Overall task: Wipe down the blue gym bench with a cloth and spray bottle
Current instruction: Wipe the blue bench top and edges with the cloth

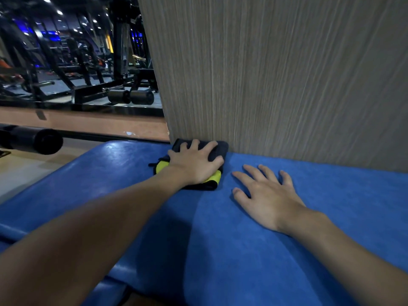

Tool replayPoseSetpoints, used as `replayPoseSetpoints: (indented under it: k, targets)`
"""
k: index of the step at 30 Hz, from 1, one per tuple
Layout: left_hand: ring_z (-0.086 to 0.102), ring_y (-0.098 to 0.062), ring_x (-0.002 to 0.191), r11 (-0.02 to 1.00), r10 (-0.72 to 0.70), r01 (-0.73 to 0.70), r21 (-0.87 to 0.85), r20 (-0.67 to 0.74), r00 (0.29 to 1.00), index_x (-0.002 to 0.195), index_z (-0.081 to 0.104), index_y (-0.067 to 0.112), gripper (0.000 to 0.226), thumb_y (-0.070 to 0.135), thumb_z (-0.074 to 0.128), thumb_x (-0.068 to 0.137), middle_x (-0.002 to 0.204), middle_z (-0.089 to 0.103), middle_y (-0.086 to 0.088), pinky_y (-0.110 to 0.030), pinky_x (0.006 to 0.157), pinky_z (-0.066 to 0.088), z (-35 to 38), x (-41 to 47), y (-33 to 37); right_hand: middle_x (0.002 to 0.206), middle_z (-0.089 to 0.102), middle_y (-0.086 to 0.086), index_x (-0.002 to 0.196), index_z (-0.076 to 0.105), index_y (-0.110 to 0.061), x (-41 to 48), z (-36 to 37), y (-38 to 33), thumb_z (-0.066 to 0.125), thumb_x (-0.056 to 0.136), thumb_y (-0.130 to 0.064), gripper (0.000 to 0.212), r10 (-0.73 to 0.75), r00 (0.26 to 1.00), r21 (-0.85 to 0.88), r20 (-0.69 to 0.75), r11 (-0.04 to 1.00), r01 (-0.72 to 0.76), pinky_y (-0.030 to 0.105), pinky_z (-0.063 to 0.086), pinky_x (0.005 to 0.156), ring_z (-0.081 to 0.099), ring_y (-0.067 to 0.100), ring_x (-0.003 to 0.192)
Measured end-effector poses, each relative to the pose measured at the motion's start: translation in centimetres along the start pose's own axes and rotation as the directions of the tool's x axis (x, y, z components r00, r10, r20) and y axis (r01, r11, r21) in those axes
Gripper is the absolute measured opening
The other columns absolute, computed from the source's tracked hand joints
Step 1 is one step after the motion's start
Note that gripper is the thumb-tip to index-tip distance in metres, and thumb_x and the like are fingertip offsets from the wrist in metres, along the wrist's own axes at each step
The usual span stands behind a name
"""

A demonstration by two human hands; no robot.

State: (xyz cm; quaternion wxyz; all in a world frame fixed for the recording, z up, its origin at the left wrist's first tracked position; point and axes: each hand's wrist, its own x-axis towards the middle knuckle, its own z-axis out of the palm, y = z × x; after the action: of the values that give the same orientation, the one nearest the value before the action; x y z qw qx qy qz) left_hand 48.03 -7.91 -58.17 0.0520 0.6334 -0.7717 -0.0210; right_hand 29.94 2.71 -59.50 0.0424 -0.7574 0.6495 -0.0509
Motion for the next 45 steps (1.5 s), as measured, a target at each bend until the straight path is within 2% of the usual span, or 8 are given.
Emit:
replayPoseSetpoints:
  k: [9, 14, 19, 26, 29, 35, 40, 45]
  targets:
    - [0.008, -0.026, 0.153, 0.998, 0.044, -0.043, 0.048, -0.006, 0.999, 0.153, 0.008, 0.055, 0.062, 0.072, 0.017, 0.094, 0.168, 0.010, 0.005, -0.063, 0.113, 0.017, -0.1, -8.2, -2.2, 0.166, 0.008, -0.011, 0.155, 0.017, -0.043, -0.4, -0.3, -0.2, 0.018, 0.099, -0.058, 0.058, 0.015, 1.000, 0.010, 0.002, 1.000, -0.015, 0.055, -0.002, 0.120, 0.001, 0.018, 0.153]
    - [0.002, -0.020, 0.154, 0.996, 0.054, -0.056, 0.071, 0.029, 0.998, 0.152, -0.001, 0.058, 0.085, 0.081, -0.006, 0.070, 0.168, 0.004, 0.011, -0.055, 0.115, 0.019, -1.0, -16.3, -4.3, 0.166, 0.008, -0.010, 0.155, 0.017, -0.041, -0.9, -0.6, -0.4, 0.018, 0.100, -0.056, 0.057, 0.017, 0.999, 0.011, 0.029, 1.000, -0.017, 0.056, -0.001, 0.120, 0.001, 0.018, 0.153]
    - [-0.004, -0.023, 0.155, 0.990, 0.084, -0.090, 0.109, 0.051, 0.995, 0.141, -0.026, 0.064, 0.080, 0.088, -0.010, 0.067, 0.168, -0.005, 0.006, -0.056, 0.117, 0.017, -1.9, -20.2, -5.3, 0.165, 0.013, -0.007, 0.153, 0.025, -0.037, -0.6, -1.3, -0.9, 0.020, 0.101, -0.053, 0.055, 0.001, 1.000, -0.093, 0.008, 0.996, 0.000, 0.063, -0.006, 0.116, 0.002, 0.022, 0.153]
    - [0.004, -0.025, 0.154, 0.996, 0.037, -0.041, 0.074, 0.047, 0.998, 0.149, -0.005, 0.060, 0.087, 0.087, 0.001, 0.066, 0.168, 0.003, 0.007, -0.060, 0.116, 0.018, -1.0, -13.0, -5.1, 0.167, 0.007, -0.006, 0.155, 0.017, -0.040, 0.7, 0.1, -1.5, 0.017, 0.098, -0.059, 0.060, -0.007, 0.999, -0.028, 0.035, 1.000, 0.008, 0.060, -0.001, 0.118, 0.000, 0.024, 0.153]
    - [0.007, -0.028, 0.153, 0.997, 0.026, -0.029, 0.075, 0.043, 0.999, 0.149, 0.003, 0.060, 0.075, 0.084, 0.012, 0.079, 0.168, 0.007, 0.004, -0.063, 0.114, 0.019, -0.5, -7.6, -4.8, 0.167, 0.005, -0.006, 0.155, 0.015, -0.039, 0.7, 0.2, -1.5, 0.016, 0.098, -0.058, 0.060, -0.006, 1.000, -0.026, 0.020, 1.000, 0.006, 0.059, -0.002, 0.118, -0.002, 0.024, 0.153]
    - [0.020, -0.035, 0.147, 1.000, 0.013, -0.013, 0.014, -0.003, 1.000, 0.149, 0.012, 0.056, 0.073, 0.080, 0.019, 0.080, 0.162, 0.022, 0.000, -0.067, 0.107, 0.022, -0.4, 0.2, -4.3, 0.166, 0.005, -0.007, 0.155, 0.014, -0.040, 0.6, 0.2, -1.5, 0.015, 0.098, -0.058, 0.060, -0.017, 1.000, -0.019, 0.010, 1.000, 0.017, 0.058, -0.003, 0.119, -0.004, 0.023, 0.152]
    - [0.009, -0.030, 0.152, 0.999, 0.011, -0.011, 0.037, -0.015, 1.000, 0.152, 0.007, 0.057, 0.065, 0.076, 0.022, 0.092, 0.168, 0.009, 0.003, -0.065, 0.112, 0.016, 0.1, -1.4, -4.8, 0.166, 0.007, -0.008, 0.154, 0.016, -0.042, 0.6, 0.3, -1.4, 0.016, 0.097, -0.059, 0.059, -0.018, 1.000, 0.007, -0.004, 1.000, 0.018, 0.057, -0.004, 0.119, -0.002, 0.022, 0.152]
    - [0.004, -0.027, 0.154, 0.997, 0.035, -0.035, 0.064, -0.002, 0.999, 0.153, 0.002, 0.057, 0.066, 0.077, 0.016, 0.091, 0.169, 0.004, 0.004, -0.062, 0.116, 0.017, -0.3, -7.6, -5.7, 0.166, 0.007, -0.008, 0.155, 0.016, -0.042, 0.3, 0.1, -1.3, 0.015, 0.097, -0.060, 0.060, -0.010, 1.000, 0.026, 0.013, 1.000, 0.010, 0.057, -0.004, 0.119, -0.002, 0.022, 0.153]
